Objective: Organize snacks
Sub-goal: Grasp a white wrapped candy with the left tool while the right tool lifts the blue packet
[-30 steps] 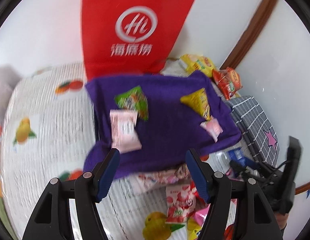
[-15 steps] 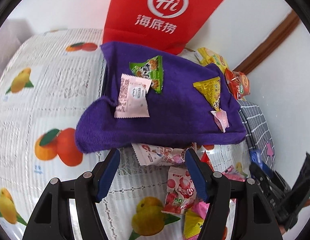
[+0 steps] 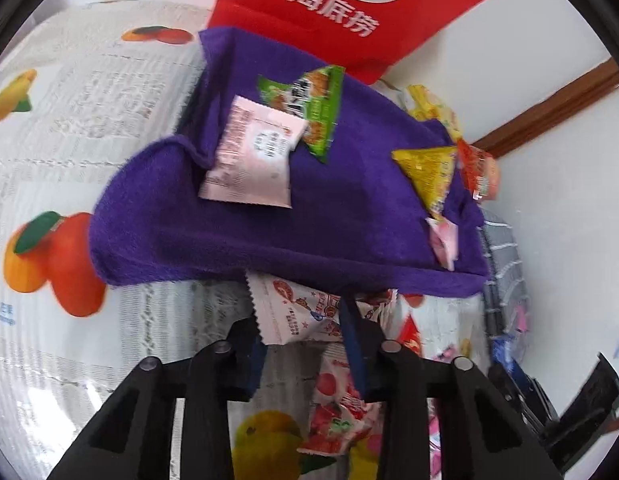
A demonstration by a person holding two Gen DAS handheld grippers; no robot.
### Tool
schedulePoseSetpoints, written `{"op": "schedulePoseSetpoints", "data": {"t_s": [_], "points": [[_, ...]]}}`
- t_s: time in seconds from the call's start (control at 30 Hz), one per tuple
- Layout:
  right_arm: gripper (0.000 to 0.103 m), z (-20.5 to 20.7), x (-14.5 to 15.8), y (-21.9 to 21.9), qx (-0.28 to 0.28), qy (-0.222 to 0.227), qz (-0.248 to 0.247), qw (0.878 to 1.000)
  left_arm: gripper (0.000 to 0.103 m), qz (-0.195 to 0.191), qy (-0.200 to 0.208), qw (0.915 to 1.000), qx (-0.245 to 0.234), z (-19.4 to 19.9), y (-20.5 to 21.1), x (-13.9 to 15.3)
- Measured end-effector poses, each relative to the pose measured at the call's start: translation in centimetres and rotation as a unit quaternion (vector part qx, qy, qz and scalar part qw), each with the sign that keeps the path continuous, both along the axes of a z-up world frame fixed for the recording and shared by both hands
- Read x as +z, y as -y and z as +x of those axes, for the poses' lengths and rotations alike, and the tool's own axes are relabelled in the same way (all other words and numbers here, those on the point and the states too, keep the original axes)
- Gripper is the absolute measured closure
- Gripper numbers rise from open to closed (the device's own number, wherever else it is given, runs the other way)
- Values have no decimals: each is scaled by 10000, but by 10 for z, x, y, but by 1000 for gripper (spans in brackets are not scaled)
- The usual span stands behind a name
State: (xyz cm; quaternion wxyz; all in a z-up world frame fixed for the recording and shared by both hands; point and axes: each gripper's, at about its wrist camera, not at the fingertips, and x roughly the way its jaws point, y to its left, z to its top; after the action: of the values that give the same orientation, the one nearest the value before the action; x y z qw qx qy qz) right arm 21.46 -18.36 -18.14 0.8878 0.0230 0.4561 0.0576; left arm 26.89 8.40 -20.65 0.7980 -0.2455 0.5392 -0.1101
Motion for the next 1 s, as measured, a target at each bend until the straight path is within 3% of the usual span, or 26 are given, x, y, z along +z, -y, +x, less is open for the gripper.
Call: {"op": "schedulePoseSetpoints", "data": {"t_s": [0.2, 0.63, 1.0], "points": [[59, -5, 7, -3, 20, 66, 76, 9999, 86, -72, 288, 9996, 25, -12, -1, 20], [59, -25, 63, -12, 59, 576, 222, 9981, 88, 341, 1162, 9926, 38, -55, -10, 97], [59, -10, 94, -6, 111, 680, 480, 9965, 88, 522, 1289, 9903, -13, -59, -13, 116]]}}
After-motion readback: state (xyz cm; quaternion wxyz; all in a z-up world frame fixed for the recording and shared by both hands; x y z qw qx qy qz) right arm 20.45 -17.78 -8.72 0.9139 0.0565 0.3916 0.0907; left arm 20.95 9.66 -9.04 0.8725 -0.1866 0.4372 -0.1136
